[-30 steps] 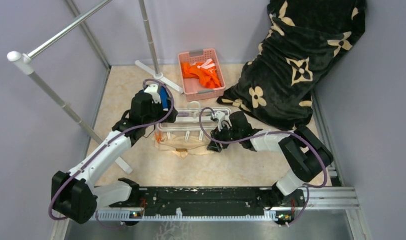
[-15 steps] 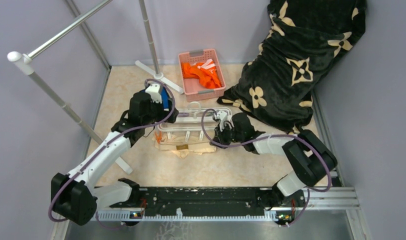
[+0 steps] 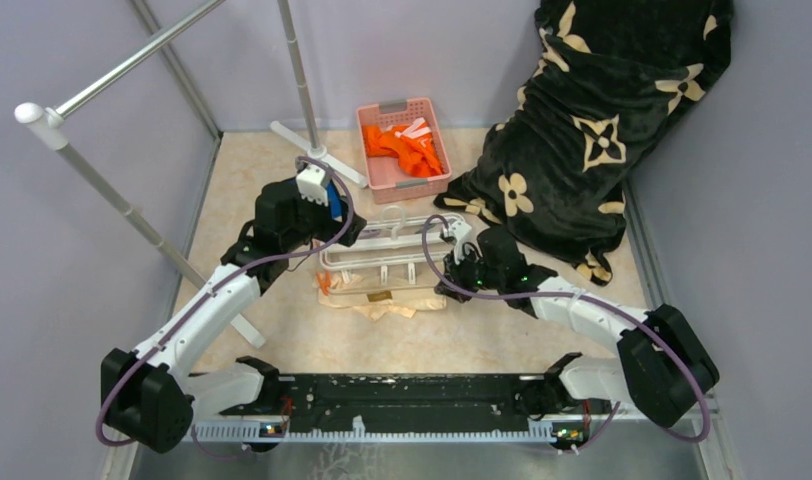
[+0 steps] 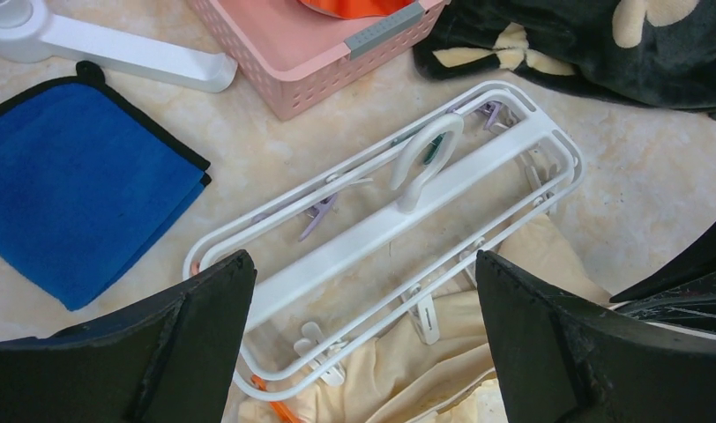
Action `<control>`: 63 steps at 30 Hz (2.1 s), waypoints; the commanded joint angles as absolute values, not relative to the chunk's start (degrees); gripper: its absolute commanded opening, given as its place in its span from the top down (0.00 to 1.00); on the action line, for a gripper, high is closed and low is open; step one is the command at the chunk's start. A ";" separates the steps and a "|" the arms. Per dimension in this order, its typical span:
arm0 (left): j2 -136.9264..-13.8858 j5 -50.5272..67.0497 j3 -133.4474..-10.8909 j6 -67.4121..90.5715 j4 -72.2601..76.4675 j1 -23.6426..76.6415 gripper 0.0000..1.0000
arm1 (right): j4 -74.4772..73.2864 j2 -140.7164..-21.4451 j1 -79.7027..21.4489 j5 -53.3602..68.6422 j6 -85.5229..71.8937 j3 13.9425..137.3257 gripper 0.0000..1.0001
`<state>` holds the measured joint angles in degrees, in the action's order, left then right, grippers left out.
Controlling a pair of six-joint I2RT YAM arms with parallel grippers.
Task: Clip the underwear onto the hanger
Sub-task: Adjust the hanger at the center of the board, then open the clamp at the hanger.
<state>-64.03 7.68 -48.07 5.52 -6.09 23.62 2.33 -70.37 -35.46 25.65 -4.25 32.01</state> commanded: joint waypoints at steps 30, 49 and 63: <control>-70.89 32.68 -46.95 -16.64 10.53 34.32 0.06 | 6.25 -79.02 -13.07 16.57 -23.10 45.36 0.42; -108.66 43.60 -76.72 -40.64 -11.55 43.86 0.34 | 6.28 -52.85 -6.42 9.75 -29.79 26.03 0.42; -112.17 30.41 -76.13 -32.83 -5.83 44.30 0.29 | 5.71 -51.86 -6.42 12.49 -27.84 25.68 0.42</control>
